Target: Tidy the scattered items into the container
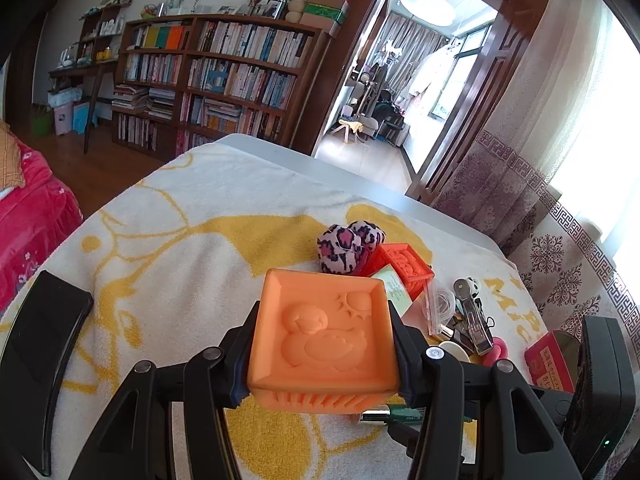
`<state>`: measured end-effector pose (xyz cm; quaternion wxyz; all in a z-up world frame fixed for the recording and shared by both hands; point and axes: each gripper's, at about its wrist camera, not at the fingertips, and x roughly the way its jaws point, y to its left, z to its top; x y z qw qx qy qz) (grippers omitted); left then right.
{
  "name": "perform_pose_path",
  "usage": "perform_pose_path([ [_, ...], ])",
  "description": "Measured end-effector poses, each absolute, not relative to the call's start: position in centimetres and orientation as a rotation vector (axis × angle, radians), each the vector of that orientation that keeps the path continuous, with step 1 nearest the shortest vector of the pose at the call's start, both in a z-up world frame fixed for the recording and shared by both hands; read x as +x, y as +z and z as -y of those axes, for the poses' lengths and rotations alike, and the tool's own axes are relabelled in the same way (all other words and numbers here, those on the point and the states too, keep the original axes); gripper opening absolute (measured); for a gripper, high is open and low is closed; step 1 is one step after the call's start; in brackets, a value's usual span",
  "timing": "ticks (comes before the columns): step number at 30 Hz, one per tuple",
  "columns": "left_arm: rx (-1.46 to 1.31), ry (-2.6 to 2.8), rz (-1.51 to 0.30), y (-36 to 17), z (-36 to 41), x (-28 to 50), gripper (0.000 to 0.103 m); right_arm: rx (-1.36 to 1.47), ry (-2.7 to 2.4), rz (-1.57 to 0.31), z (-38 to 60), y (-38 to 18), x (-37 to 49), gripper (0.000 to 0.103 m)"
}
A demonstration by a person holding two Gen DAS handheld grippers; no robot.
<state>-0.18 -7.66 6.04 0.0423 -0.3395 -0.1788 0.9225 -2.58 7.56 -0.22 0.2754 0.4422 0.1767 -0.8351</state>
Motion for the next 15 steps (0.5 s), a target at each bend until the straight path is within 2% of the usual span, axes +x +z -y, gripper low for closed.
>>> perform_pose_path([
  [1,-1.044,2.822,0.555,6.0,7.8,-0.2,0.056,1.208,-2.248,-0.507,-7.3,-0.7,-2.8,0.047],
  [4,-1.050,2.819,0.564,5.9,7.9,-0.1,0.056,1.239,-2.236,-0.443,-7.7,-0.8,-3.5,0.043],
  [6,-1.049,2.819,0.551,6.0,7.7,-0.1,0.056,1.255,-2.234,-0.395,-8.1,-0.8,-3.5,0.028],
  [8,-1.047,2.813,0.535,6.0,7.4,-0.1,0.056,1.263,-2.241,-0.358,-8.6,-0.7,-3.2,0.019],
  [15,-1.054,2.786,0.523,5.9,6.9,-0.1,0.056,1.224,-2.297,-0.155,-11.9,0.6,-0.3,0.019],
])
